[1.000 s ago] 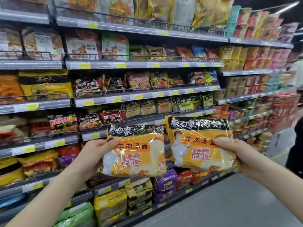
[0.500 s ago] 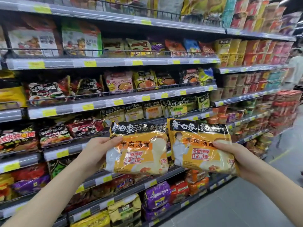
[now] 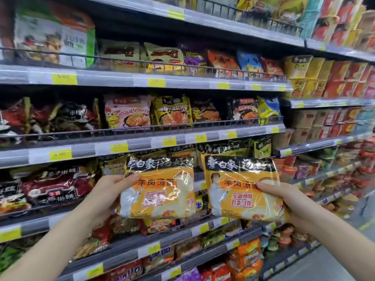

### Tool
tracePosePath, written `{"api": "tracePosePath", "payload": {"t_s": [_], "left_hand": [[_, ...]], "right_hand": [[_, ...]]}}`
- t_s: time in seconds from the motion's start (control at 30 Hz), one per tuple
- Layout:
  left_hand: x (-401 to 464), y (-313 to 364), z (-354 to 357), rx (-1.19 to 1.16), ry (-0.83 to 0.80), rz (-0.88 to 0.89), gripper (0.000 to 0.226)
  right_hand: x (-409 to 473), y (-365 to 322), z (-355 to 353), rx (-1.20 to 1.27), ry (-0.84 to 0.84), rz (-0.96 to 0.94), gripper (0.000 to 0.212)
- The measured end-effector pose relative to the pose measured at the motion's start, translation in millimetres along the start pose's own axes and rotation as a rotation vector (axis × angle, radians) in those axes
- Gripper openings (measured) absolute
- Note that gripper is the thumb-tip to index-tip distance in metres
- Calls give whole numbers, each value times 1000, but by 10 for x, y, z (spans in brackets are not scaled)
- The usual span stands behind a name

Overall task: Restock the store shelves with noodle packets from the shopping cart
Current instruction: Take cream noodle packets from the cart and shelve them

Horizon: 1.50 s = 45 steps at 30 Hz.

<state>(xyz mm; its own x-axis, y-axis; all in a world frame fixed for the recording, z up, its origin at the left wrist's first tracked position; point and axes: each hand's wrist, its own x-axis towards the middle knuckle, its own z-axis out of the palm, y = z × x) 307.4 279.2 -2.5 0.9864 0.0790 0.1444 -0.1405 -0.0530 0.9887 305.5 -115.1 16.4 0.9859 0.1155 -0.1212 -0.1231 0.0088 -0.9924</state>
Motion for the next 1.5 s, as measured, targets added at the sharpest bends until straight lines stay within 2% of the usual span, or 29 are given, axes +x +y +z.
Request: {"api": "tracePosePath", "payload": {"t_s": [0.03, 0.13, 0.17, 0.3, 0.37, 0.53, 0.63, 0.7, 0.87, 0.97, 1.1, 1.17, 1.27, 1.37, 1.43, 1.5], "left_hand": [[70, -33, 22, -1, 3, -14, 94], [280, -132, 71, -39, 10, -46, 58], [344, -171, 83, -37, 6, -57, 54], [637, -390, -7, -5, 23, -70, 86], [778, -508, -30, 25, 57, -63, 85], [1155, -920, -65, 55, 93, -15, 83], [1379, -1130, -120, 53, 138, -1, 89], [1473, -1210, -187, 61, 157, 19, 75], [1606, -1356, -339, 26, 215, 71, 76], [1598, -1310, -318, 19, 223, 36, 89], [1592, -1199, -257, 16, 223, 38, 101], [1604, -1177, -248, 5, 235, 55, 94], [1660, -1200, -264, 3, 238, 63, 100], [1701, -1196, -228, -7, 206, 73, 79], [1726, -1179, -197, -6, 205, 77, 74], [1755, -1170, -182, 3, 204, 82, 75]], "right_hand": [[111, 15, -18, -8, -9, 7, 42], [437, 65, -61, -17, -33, 21, 43], [549, 81, -71, -18, -37, 26, 43], [1025, 203, -99, -32, -49, 39, 47], [1265, 319, -97, -35, -68, 33, 49], [1821, 740, -33, -9, -111, 9, 40], [2177, 966, -3, 20, -145, -25, 39], [2416, 992, 43, 38, -150, -70, 32], [3102, 678, 266, 48, -141, -207, 34], [3472, 486, 431, -31, -140, -211, 18], [3834, 428, 616, -102, -123, -254, 17], [3913, 442, 683, -133, -89, -263, 9], [3992, 524, 728, -214, -68, -271, 15], [4028, 571, 722, -196, -77, -243, 21], [4049, 579, 714, -198, -101, -218, 31], [4066, 586, 721, -247, -103, -227, 28]]}}
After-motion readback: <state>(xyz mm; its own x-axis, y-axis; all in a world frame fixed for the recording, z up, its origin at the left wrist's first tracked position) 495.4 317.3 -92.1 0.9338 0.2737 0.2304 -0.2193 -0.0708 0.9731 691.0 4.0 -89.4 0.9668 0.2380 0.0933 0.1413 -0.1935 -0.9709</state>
